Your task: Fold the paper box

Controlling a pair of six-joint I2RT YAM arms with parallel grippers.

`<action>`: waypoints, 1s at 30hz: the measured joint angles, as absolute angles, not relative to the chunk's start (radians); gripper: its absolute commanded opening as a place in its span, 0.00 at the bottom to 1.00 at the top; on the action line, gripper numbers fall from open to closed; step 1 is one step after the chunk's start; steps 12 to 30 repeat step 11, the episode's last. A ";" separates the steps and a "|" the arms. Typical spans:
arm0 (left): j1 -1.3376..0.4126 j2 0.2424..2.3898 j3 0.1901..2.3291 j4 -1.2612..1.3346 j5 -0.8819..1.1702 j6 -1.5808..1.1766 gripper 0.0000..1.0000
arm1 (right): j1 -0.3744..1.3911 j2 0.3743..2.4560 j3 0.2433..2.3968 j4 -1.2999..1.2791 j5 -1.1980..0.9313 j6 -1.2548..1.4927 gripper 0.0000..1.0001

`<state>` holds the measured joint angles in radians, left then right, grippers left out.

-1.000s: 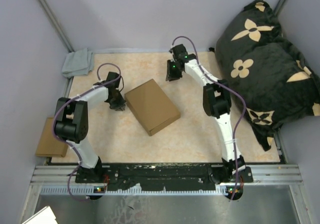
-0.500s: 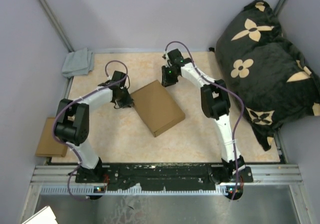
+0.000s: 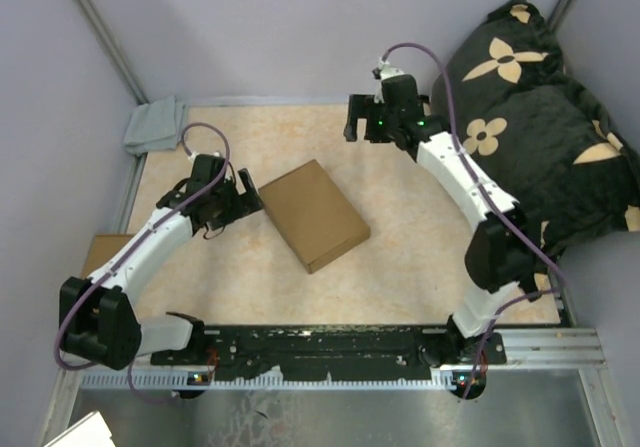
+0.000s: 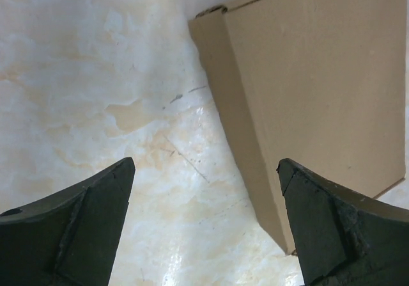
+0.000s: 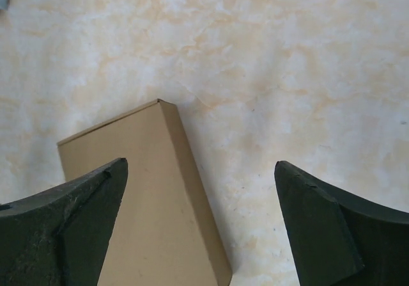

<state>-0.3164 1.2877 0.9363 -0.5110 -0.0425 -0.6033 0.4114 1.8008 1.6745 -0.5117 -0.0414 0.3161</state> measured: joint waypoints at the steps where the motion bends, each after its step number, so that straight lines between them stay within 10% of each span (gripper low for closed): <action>1: -0.316 1.275 0.924 -0.513 -0.040 -0.600 1.00 | 0.411 1.756 1.649 -0.501 -0.032 0.316 0.99; 11: -0.316 1.225 0.872 -0.525 -0.016 -0.580 1.00 | 0.412 1.503 1.201 -0.445 -0.040 0.348 0.99; 30: -0.316 1.225 0.872 -0.525 -0.016 -0.580 1.00 | 0.412 1.503 1.201 -0.445 -0.040 0.348 0.99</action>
